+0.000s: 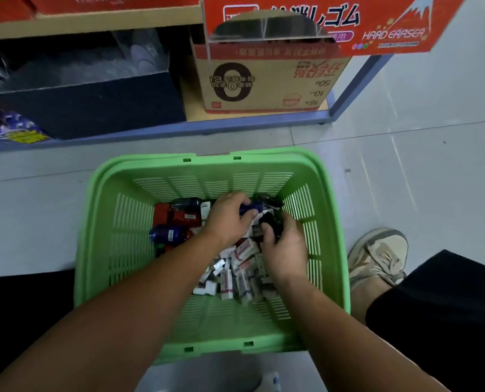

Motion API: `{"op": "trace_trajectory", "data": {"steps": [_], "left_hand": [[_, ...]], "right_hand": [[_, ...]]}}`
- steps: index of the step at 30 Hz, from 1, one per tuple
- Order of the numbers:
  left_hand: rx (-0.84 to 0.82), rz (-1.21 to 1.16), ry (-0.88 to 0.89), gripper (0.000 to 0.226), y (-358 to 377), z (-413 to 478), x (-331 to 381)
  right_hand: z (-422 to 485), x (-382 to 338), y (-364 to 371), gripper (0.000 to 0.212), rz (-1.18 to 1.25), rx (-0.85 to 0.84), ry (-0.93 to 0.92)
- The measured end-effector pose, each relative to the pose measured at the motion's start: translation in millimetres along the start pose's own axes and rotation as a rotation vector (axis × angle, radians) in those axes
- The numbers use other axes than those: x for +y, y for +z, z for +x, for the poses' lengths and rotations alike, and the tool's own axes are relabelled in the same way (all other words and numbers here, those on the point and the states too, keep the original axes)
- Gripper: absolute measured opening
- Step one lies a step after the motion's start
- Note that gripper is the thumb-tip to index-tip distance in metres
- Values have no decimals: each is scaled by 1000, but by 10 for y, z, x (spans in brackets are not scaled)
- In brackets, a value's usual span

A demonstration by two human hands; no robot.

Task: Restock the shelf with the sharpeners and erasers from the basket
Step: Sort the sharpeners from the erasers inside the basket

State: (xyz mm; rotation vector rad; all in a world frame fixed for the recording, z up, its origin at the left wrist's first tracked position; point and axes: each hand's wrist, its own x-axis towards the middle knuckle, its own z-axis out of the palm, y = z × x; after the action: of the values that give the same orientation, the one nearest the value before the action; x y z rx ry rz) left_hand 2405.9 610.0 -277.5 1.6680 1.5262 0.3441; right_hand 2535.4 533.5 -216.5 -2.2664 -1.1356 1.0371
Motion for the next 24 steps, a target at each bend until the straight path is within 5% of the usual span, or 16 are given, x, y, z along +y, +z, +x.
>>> {"op": "trace_trajectory", "data": {"steps": [13, 24], "left_hand": [[-293, -252, -53, 62, 105, 64, 319], [-616, -355, -178, 47, -113, 322, 598]], "right_hand": [[67, 21, 45, 43, 75, 41, 16], [48, 95, 39, 43, 141, 84, 33]]}}
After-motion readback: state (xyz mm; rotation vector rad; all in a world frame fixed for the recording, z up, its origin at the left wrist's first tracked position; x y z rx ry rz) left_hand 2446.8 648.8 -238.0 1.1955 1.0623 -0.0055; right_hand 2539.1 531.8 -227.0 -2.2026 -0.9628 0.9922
